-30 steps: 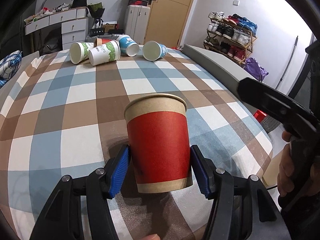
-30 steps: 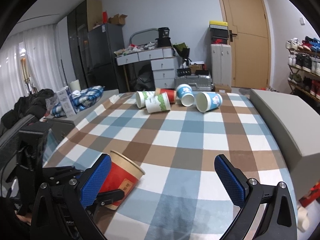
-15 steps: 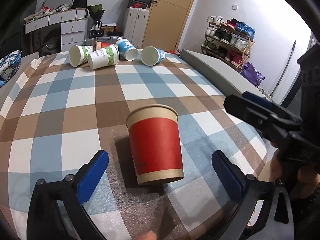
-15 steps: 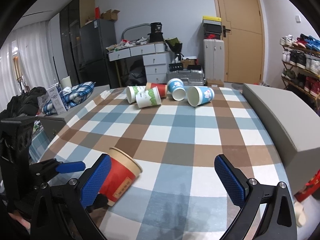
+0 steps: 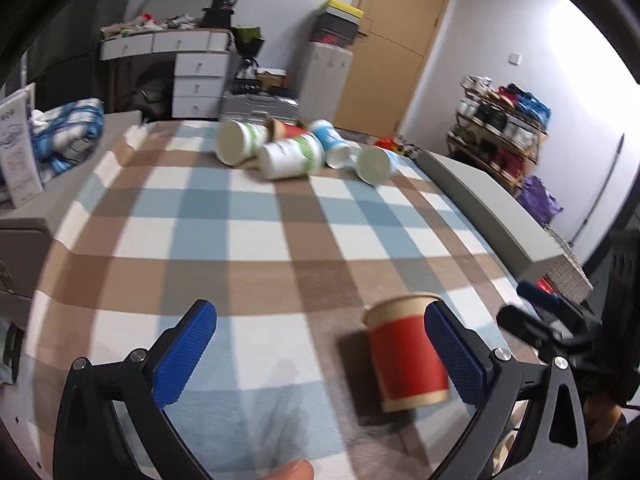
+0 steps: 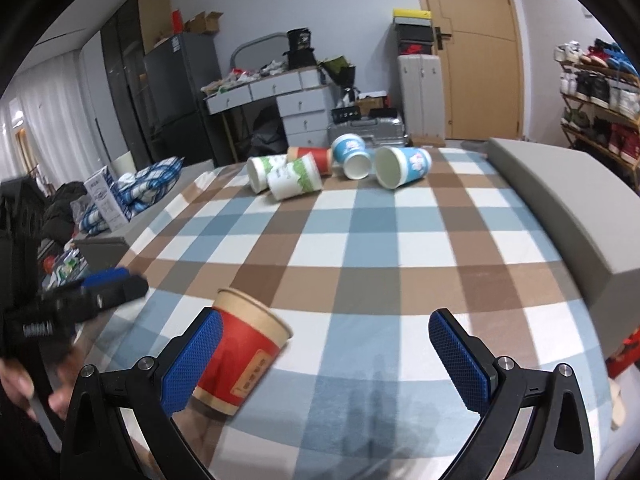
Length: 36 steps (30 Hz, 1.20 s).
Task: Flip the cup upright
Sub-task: 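Carry the red cup toward the right gripper and present it, then grasp the red cup with the right gripper while the left gripper releases it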
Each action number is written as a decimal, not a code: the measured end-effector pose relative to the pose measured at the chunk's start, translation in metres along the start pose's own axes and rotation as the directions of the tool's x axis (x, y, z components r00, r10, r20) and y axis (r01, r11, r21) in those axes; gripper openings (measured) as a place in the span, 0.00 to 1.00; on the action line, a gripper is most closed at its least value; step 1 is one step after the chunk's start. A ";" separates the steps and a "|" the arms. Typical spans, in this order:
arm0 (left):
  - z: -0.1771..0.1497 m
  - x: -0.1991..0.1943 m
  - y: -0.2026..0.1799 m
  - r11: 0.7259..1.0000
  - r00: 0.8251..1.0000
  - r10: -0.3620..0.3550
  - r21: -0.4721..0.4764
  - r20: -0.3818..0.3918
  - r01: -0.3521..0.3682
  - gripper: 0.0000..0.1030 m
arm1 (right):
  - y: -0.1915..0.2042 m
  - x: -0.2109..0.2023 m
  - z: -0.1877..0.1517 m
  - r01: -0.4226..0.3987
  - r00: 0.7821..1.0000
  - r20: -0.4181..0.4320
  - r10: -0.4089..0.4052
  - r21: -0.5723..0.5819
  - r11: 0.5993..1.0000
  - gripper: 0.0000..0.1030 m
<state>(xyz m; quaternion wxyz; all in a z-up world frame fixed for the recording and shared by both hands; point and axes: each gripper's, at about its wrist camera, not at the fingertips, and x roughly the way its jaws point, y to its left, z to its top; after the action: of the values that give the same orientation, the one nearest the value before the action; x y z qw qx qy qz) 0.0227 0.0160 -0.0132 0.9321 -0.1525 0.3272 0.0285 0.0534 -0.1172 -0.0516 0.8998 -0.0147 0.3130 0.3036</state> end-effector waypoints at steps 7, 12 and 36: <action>0.001 -0.007 0.020 0.998 0.998 0.057 -0.004 0.028 -0.057 0.98 | 0.016 0.024 0.002 -0.072 0.992 -0.098 0.075 0.038 0.997 1.00; 0.005 -0.011 0.030 0.999 0.999 0.038 -0.036 0.037 -0.037 0.98 | 0.019 0.043 0.010 -0.106 0.982 -0.141 0.124 0.123 0.987 1.00; -0.001 -0.006 0.015 0.999 1.000 0.016 0.032 0.004 -0.016 0.98 | 0.009 0.048 0.003 -0.211 0.971 -0.066 0.231 0.226 0.951 0.58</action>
<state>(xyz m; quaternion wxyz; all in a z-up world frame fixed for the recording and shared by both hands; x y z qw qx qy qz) 0.0155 0.0307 -0.0144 0.9348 -0.1346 0.3272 0.0310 0.0799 -0.0836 -0.0757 0.8409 0.1052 0.3849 0.3655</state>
